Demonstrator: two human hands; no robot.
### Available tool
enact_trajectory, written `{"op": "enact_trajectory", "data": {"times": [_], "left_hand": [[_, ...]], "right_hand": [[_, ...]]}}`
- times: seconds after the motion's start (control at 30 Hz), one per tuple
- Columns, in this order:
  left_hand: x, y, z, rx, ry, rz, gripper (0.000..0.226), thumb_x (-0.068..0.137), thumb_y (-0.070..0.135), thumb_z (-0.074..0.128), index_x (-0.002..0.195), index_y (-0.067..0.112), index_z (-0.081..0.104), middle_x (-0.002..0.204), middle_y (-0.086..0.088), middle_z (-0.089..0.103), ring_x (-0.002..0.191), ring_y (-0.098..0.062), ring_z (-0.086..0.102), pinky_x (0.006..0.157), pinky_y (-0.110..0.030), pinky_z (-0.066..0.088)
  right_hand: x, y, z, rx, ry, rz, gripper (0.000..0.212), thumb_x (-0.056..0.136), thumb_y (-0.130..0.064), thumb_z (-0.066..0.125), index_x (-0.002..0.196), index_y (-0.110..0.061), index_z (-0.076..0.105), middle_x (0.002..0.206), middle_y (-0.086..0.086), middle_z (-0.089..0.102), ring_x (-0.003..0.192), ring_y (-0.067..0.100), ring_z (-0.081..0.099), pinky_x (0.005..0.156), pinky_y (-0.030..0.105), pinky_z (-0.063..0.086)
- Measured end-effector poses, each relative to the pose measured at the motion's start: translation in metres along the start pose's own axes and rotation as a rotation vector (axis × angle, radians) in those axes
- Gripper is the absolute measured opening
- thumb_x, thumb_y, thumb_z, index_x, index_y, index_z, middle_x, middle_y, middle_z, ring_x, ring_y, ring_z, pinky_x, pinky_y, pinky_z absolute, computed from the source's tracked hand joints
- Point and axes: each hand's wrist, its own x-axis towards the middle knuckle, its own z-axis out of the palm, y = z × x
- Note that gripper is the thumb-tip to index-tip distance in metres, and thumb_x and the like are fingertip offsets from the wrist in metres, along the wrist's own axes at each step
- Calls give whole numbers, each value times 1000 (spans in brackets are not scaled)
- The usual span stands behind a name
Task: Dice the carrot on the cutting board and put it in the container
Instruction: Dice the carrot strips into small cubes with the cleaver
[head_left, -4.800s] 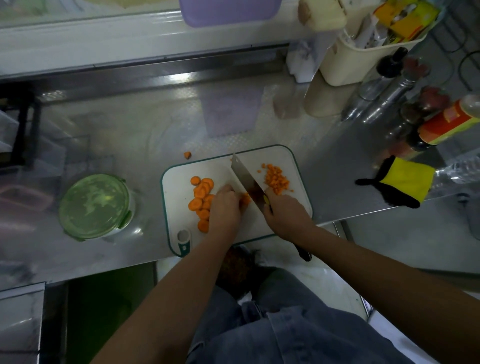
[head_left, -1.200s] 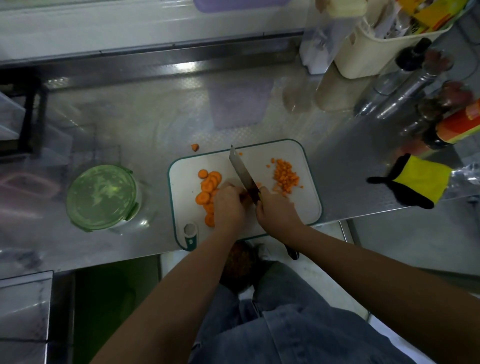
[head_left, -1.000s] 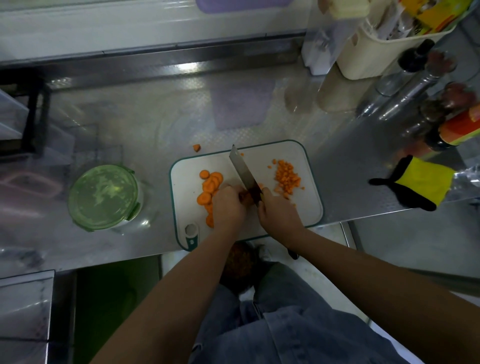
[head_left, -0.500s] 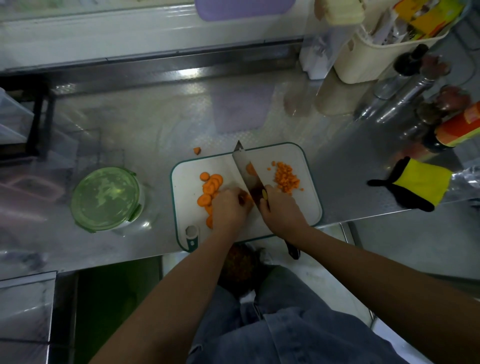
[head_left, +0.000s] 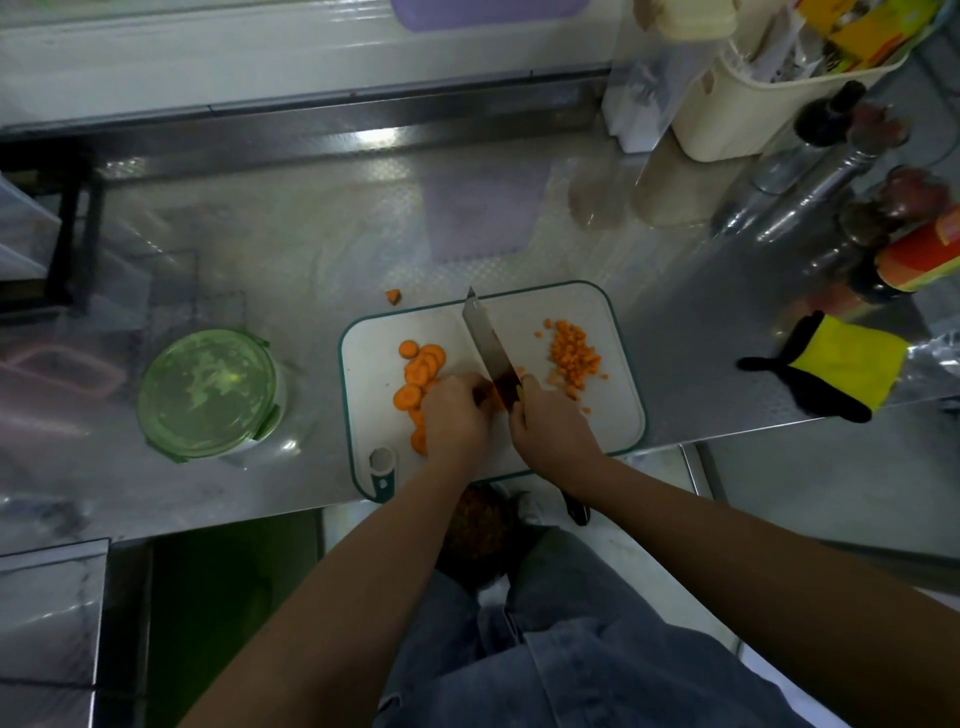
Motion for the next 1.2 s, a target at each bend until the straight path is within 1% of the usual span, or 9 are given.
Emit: {"op": "enact_trajectory", "data": {"times": [0.13, 0.23, 0.37, 0.5, 0.67, 0.83, 1.0, 1.13, 1.2], "left_hand": [[0, 2, -2, 9, -5, -8, 14, 85, 14, 64, 97, 13, 73, 90, -7, 72, 80, -19, 62, 63, -22, 33], [-1, 2, -3, 2, -5, -7, 15, 84, 13, 65, 97, 15, 73, 91, -5, 72, 80, -17, 61, 63, -21, 32], [-2, 3, -4, 14, -5, 13, 15, 83, 13, 66, 95, 15, 74, 92, -5, 73, 85, -21, 64, 65, -24, 36], [-2, 4, -6, -14, -8, 8, 15, 81, 12, 67, 94, 15, 74, 96, -3, 73, 89, -19, 65, 72, -21, 39], [-2, 4, -4, -37, 17, -93, 15, 83, 15, 69, 98, 13, 70, 98, -4, 71, 92, -19, 64, 72, -21, 39], [-3, 4, -6, -46, 8, -90, 13, 83, 13, 66, 94, 12, 73, 95, -6, 73, 87, -19, 64, 67, -21, 36], [-7, 6, -6, -99, 30, -71, 16, 85, 8, 65, 96, 8, 75, 96, -9, 73, 88, -21, 65, 69, -19, 37], [-8, 7, -4, -133, 43, -99, 17, 85, 4, 63, 97, 5, 75, 99, -11, 73, 91, -23, 65, 72, -20, 38], [-7, 8, -2, -149, 42, -110, 17, 84, 3, 64, 97, 5, 75, 98, -11, 73, 90, -23, 65, 73, -20, 39]], "right_hand": [[4, 0, 5, -11, -4, 10, 46, 98, -19, 38, 141, -4, 33, 99, 16, 63, 86, 30, 61, 63, 32, 39], [2, 0, 9, -3, 11, 35, 49, 99, -20, 37, 145, -5, 29, 100, 16, 64, 88, 31, 61, 69, 38, 45], [4, 4, 5, 34, 47, 16, 38, 97, -19, 41, 132, -3, 43, 91, 18, 64, 82, 34, 61, 65, 41, 47], [6, 5, -3, 22, 56, -6, 29, 97, -17, 41, 121, -3, 47, 85, 17, 62, 74, 31, 57, 58, 35, 38], [2, 5, -9, -1, 54, -64, 28, 96, -18, 42, 119, -4, 48, 83, 17, 62, 73, 31, 58, 61, 40, 44], [-4, 2, -8, 2, 27, -63, 36, 96, -18, 42, 129, -4, 45, 90, 17, 63, 79, 30, 58, 65, 38, 45], [-5, 2, -4, 6, 10, -39, 36, 98, -18, 40, 129, -2, 44, 93, 16, 61, 79, 28, 56, 62, 32, 37], [-4, 2, 0, 13, 8, -41, 37, 97, -17, 40, 131, -1, 42, 88, 15, 60, 70, 22, 50, 60, 34, 38], [-2, 1, 3, 11, 6, -36, 39, 98, -18, 39, 133, -2, 40, 89, 16, 61, 73, 26, 56, 62, 37, 43]]}}
